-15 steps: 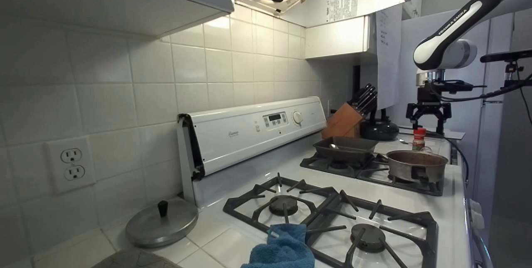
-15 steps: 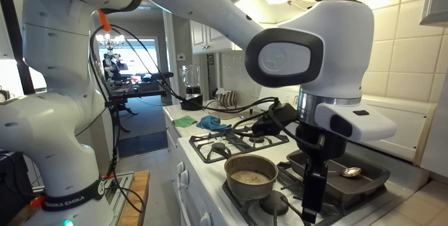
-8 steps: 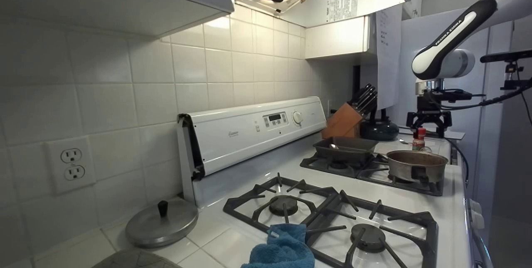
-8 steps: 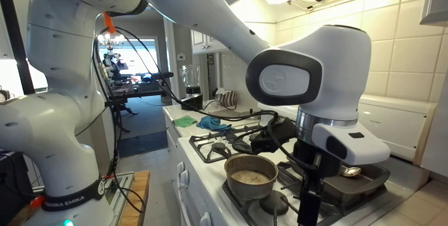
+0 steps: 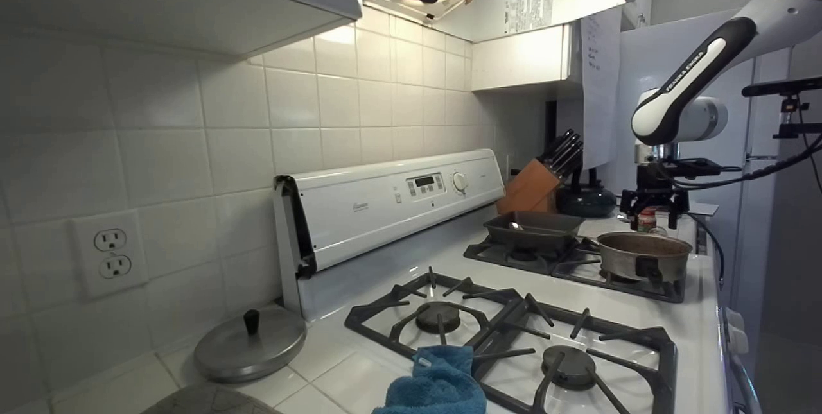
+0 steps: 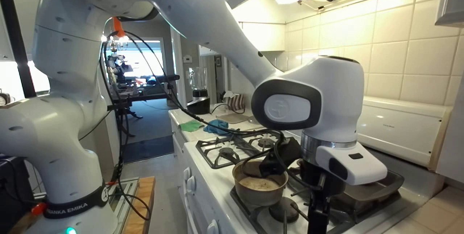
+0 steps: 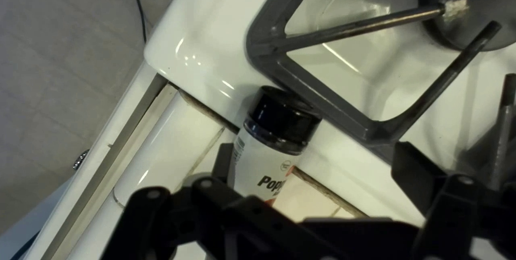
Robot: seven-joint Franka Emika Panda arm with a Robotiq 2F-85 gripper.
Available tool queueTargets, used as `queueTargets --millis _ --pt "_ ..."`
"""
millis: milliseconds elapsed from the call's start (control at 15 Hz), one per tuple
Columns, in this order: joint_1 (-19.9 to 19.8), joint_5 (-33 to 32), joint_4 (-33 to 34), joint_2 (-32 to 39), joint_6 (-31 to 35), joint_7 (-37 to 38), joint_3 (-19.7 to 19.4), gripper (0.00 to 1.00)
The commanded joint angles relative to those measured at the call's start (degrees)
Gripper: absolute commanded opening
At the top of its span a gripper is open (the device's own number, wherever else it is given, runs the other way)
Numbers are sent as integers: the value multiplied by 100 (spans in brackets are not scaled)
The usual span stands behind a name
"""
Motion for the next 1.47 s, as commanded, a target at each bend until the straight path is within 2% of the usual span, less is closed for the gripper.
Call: queueTargets --millis 0,333,400,467,533,600,933,1067,1400 --pt "154 -315 -192 4 321 221 -89 100" --pt "269 -817 -293 49 532 341 -234 98" --pt "284 -910 -305 58 556 343 -256 82" --pt "300 -997 -317 64 568 365 -279 74" --pt "307 -1065 -333 62 588 371 -292 72" --pt "319 -1139 -336 68 591 395 -311 66" --pt "340 -1316 -315 112 541 456 -350 28" --pt "324 -1286 -290 119 523 444 -339 17" --pt "250 -1149 -208 146 501 347 -293 16"
